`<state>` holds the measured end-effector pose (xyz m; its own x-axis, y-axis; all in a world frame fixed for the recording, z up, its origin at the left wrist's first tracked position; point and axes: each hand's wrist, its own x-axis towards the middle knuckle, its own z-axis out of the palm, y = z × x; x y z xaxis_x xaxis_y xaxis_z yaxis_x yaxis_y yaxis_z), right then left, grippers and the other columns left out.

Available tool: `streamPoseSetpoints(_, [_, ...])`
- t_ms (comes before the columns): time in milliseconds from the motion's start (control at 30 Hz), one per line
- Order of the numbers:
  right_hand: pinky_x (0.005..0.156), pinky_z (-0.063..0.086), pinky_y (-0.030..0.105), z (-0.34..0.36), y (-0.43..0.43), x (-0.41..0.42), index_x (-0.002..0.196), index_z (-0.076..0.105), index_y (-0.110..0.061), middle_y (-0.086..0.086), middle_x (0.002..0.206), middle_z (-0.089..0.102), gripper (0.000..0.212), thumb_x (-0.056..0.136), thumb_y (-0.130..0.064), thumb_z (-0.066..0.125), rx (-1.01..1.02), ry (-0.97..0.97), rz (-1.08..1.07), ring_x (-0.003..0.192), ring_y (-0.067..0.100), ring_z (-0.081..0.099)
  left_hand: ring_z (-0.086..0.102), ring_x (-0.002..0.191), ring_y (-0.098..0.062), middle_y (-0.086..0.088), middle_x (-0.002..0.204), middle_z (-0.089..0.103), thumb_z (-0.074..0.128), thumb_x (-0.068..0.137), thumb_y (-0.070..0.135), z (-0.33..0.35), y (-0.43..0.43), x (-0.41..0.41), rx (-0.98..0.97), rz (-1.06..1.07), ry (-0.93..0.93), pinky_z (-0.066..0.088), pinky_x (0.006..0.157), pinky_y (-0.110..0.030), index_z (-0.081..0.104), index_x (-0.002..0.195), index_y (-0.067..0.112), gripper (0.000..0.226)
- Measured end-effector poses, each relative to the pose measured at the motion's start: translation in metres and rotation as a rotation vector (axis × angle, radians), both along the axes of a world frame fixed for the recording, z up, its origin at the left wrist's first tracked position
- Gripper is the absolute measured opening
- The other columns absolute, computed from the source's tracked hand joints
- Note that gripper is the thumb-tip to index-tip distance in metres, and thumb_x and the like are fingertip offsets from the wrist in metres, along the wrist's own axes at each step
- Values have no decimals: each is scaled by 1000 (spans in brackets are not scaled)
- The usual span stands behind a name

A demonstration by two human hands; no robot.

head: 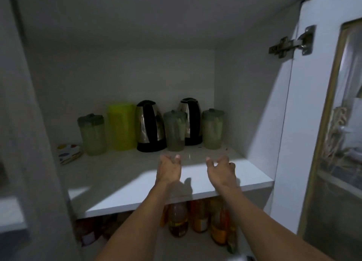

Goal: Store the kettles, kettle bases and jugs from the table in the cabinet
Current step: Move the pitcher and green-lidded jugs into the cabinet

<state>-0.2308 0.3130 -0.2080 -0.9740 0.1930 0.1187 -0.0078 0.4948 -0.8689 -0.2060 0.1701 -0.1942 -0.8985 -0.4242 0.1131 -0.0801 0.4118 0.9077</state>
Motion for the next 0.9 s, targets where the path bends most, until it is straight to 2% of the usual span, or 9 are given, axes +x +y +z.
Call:
streamPoseSetpoints(67, [98,42,41,0,-13,34,131,45,-9,17,138,41,50,97,-46,48,42,36,54,120,39,53,50,125,-30,-15,141,49,39,103,36,2,-7,35,-29,53,-7,43,97,-36,38,137,5,47])
streamPoseSetpoints(133, [96,42,40,6,-28,63,132,46,-10,16,139,42,51,96,-46,49,62,60,93,120,37,53,52,113,-24,-12,133,51,38,103,35,11,-17,74,-69,104,36,48,74,-23,40,133,4,43])
streamPoseSetpoints(167, [96,42,40,11,-35,77,133,47,-10,15,140,42,51,96,-47,48,65,76,118,121,36,52,52,111,-24,-12,129,52,38,103,36,16,-23,93,-101,129,67,46,72,-22,42,129,4,42])
streamPoseSetpoints(233, [96,41,40,22,-49,103,132,47,-10,15,141,42,51,97,-46,48,53,117,177,122,35,52,53,116,-31,-15,127,55,38,102,38,28,-37,128,-165,187,107,42,86,-32,43,126,4,42])
streamPoseSetpoints(300, [97,40,40,32,-63,132,130,48,-10,16,140,44,49,97,-46,48,46,156,266,123,36,51,54,116,-34,-16,128,57,39,101,39,38,-50,170,-186,282,128,41,92,-36,46,124,4,42])
streamPoseSetpoints(433, [96,40,37,35,-87,209,126,50,-12,15,136,46,45,97,-46,48,35,196,467,120,35,52,54,115,-35,-19,126,58,40,101,39,40,-65,269,-211,500,109,40,89,-37,49,122,3,42])
streamPoseSetpoints(567, [95,41,37,11,-108,296,120,54,-11,18,132,50,42,95,-44,52,13,151,641,119,37,52,54,117,-40,-22,128,57,41,100,42,14,-64,385,-180,666,6,41,88,-36,48,120,3,44])
streamPoseSetpoints(733, [94,43,39,-12,-136,412,116,57,-11,18,127,55,40,95,-44,52,59,88,863,113,36,56,56,118,-37,-20,131,56,37,99,48,-2,-76,538,-135,861,-79,46,101,-43,44,128,5,53])
streamPoseSetpoints(900, [84,43,36,-19,-177,537,106,57,-11,17,122,57,35,95,-44,51,100,108,1060,108,35,56,53,119,-35,-19,132,54,37,101,43,-17,-88,685,-89,1095,-82,41,94,-40,44,128,2,49])
